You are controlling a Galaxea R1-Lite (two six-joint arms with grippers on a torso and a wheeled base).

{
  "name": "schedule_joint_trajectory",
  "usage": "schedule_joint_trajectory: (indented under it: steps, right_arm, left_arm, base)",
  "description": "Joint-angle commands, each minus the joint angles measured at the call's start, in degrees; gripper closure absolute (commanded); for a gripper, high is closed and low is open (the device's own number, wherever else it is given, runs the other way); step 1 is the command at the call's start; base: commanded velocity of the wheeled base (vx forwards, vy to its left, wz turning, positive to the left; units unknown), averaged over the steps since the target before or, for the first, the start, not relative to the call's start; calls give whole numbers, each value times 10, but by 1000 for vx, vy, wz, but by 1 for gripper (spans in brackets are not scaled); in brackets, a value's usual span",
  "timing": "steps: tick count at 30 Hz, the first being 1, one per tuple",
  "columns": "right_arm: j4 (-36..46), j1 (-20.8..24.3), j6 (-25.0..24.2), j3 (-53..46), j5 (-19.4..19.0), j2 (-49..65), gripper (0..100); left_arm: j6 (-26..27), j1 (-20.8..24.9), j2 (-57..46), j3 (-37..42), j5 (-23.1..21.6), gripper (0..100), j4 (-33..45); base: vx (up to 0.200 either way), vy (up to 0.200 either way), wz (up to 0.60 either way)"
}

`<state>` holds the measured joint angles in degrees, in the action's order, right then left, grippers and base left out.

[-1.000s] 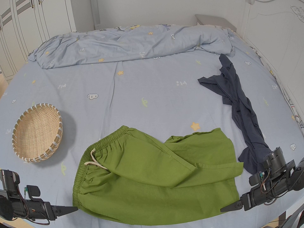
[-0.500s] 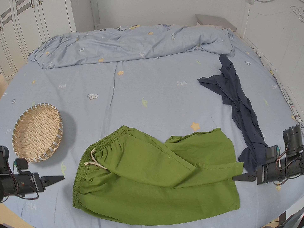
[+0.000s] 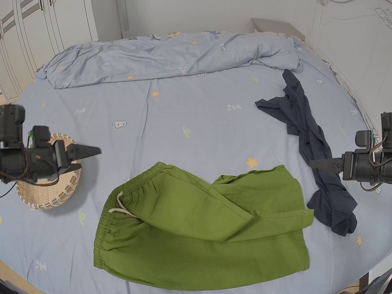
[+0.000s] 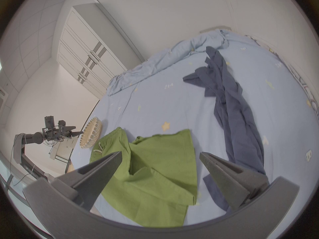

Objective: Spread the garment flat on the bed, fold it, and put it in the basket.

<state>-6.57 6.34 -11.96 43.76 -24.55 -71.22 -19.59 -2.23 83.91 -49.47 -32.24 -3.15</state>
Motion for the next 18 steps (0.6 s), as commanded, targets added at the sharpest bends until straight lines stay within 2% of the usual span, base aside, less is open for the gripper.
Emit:
schedule_joint_trajectory:
  steps: [1, 2, 5, 9, 18]
  right_arm:
    - [-1, 12, 0, 40, 1, -31, 0]
    - [-1, 14, 0, 37, 2, -34, 0]
    - [-2, 14, 0, 34, 2, -34, 0]
    - [-2, 16, 0, 33, 1, -42, 0]
    - [-2, 32, 2, 26, -2, -53, 0]
  left_arm:
    - [-23, 83, 150, -134, 28, 0, 27]
    - [-23, 101, 180, -160, 28, 0, 27]
    - [-22, 108, 194, -172, 29, 0, 26]
    - [-14, 142, 255, -212, 40, 0, 21]
    - [-11, 146, 330, -259, 44, 0, 14]
  base:
    - [0, 0, 0]
    - [0, 0, 0]
    - [0, 0, 0]
    - [0, 0, 0]
    - [0, 0, 0]
